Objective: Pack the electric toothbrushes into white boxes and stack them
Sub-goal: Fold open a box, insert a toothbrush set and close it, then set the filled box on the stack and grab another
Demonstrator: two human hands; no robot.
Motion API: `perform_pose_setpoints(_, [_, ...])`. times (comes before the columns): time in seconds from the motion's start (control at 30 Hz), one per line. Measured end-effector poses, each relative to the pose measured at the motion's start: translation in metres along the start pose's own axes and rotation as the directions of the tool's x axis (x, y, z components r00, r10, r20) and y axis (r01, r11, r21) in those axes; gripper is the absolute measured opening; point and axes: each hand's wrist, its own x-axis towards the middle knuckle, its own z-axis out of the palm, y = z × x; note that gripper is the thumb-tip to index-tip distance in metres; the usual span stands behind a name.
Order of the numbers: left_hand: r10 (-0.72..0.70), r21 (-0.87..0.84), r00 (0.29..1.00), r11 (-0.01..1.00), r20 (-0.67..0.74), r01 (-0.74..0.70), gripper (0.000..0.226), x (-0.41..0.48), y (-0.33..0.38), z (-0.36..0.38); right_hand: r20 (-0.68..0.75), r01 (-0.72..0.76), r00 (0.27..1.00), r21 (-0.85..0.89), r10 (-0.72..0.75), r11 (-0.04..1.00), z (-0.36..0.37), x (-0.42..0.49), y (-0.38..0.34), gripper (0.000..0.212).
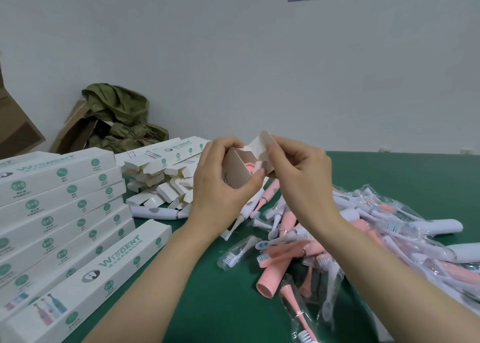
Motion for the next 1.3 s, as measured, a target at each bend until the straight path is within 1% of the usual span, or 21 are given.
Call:
perform_pose_setpoints(0.07, [0.037,0.024,0.999,0.999,-0.040,-0.036,0.016,0.000,0.003,0.002,0.024,0.033,0.999,0.015,-0.033,0.999,0.005,-0.006,-0.004,0.027])
perform_pose_setpoints(0.1, [0.030,0.024,0.998,0.999,-0.056,-0.029,0.011,-0.001,0.005,0.003,0.033,0.043,0.998,0.023,-0.044,0.999,0.007,-0.009,-0.005,0.021])
perform_pose_setpoints(0.13, [0.013,0.021,0.997,1.000,-0.071,-0.012,0.012,-0.001,0.006,0.004,0.043,0.045,0.998,0.025,-0.046,0.999,0.009,-0.011,-0.006,0.020])
perform_pose_setpoints(0.2, [-0.021,0.002,0.996,1.000,-0.084,0.021,0.017,-0.001,0.008,0.005,0.056,0.012,0.998,0.032,-0.014,0.999,0.013,-0.013,-0.005,0.023])
perform_pose_setpoints(0.23, [-0.034,-0.009,0.997,0.999,-0.073,0.033,0.023,-0.002,0.007,0.006,0.056,-0.004,0.998,0.037,0.002,0.999,0.014,-0.013,-0.004,0.024])
perform_pose_setpoints(0.27, [-0.053,-0.022,0.998,0.998,-0.042,0.052,0.034,-0.003,0.006,0.007,0.048,-0.012,0.999,0.037,0.010,0.999,0.014,-0.013,-0.003,0.024])
perform_pose_setpoints(0.33, [-0.123,-0.039,0.989,0.991,0.076,0.126,0.068,-0.006,0.001,0.008,0.018,-0.020,1.000,0.023,0.020,1.000,0.012,-0.011,-0.001,0.024])
perform_pose_setpoints(0.37, [-0.164,-0.013,0.978,0.986,0.127,0.167,0.083,-0.008,-0.004,0.009,0.002,-0.025,1.000,0.010,0.025,1.000,0.012,-0.010,0.001,0.025])
perform_pose_setpoints(0.4, [-0.194,0.037,0.970,0.981,0.147,0.190,0.092,-0.009,-0.009,0.010,-0.011,-0.028,1.000,0.000,0.028,1.000,0.011,-0.009,0.002,0.026])
perform_pose_setpoints(0.43, [-0.207,0.098,0.969,0.976,0.138,0.195,0.090,-0.010,-0.014,0.011,-0.022,-0.028,0.999,-0.005,0.028,1.000,0.010,-0.008,0.004,0.025])
perform_pose_setpoints(0.47, [-0.218,0.139,0.970,0.969,0.105,0.203,0.081,-0.011,-0.018,0.013,-0.034,-0.027,0.999,-0.006,0.027,1.000,0.008,-0.007,0.007,0.025])
perform_pose_setpoints(0.53, [-0.268,0.143,0.963,0.955,0.034,0.261,0.060,-0.011,-0.024,0.015,-0.047,-0.012,0.999,-0.027,0.010,1.000,0.006,-0.007,0.011,0.027])
perform_pose_setpoints(0.57, [-0.286,0.121,0.958,0.952,0.015,0.283,0.056,-0.012,-0.026,0.015,-0.047,0.008,0.999,-0.053,-0.010,0.999,0.005,-0.007,0.013,0.029])
perform_pose_setpoints(0.67, [-0.281,0.072,0.959,0.957,-0.025,0.282,0.052,-0.013,-0.027,0.015,-0.051,0.105,0.992,-0.123,-0.112,0.987,0.007,-0.009,0.016,0.030])
perform_pose_setpoints(0.73, [-0.275,0.054,0.960,0.959,-0.047,0.277,0.054,-0.011,-0.026,0.014,-0.056,0.161,0.984,-0.151,-0.171,0.975,0.011,-0.010,0.017,0.028])
perform_pose_setpoints(0.93, [-0.266,0.091,0.962,0.958,-0.062,0.270,0.058,-0.010,-0.023,0.016,-0.046,0.227,0.969,-0.221,-0.242,0.948,0.018,-0.018,0.024,0.033])
perform_pose_setpoints(1.07, [-0.277,0.103,0.959,0.954,-0.058,0.282,0.062,-0.009,-0.022,0.014,0.046,0.191,0.982,-0.218,-0.186,0.957,0.021,-0.023,0.024,0.037])
perform_pose_setpoints(1.13, [-0.275,0.148,0.961,0.949,-0.041,0.278,0.063,-0.005,-0.017,0.011,0.070,0.146,0.988,-0.164,-0.136,0.976,0.016,-0.019,0.022,0.036])
perform_pose_setpoints(1.17, [-0.259,0.194,0.966,0.946,-0.024,0.258,0.064,-0.002,-0.014,0.008,0.055,0.116,0.992,-0.123,-0.110,0.986,0.012,-0.016,0.021,0.034])
perform_pose_setpoints(1.23, [-0.204,0.314,0.979,0.930,0.000,0.194,0.064,0.006,-0.007,-0.004,-0.032,0.051,0.998,-0.066,-0.053,0.996,0.006,-0.011,0.017,0.027])
perform_pose_setpoints(1.3, [-0.183,0.465,0.983,0.872,0.024,0.151,0.054,0.018,-0.003,-0.027,-0.107,-0.047,0.993,-0.061,0.041,0.997,0.004,-0.003,0.018,0.022])
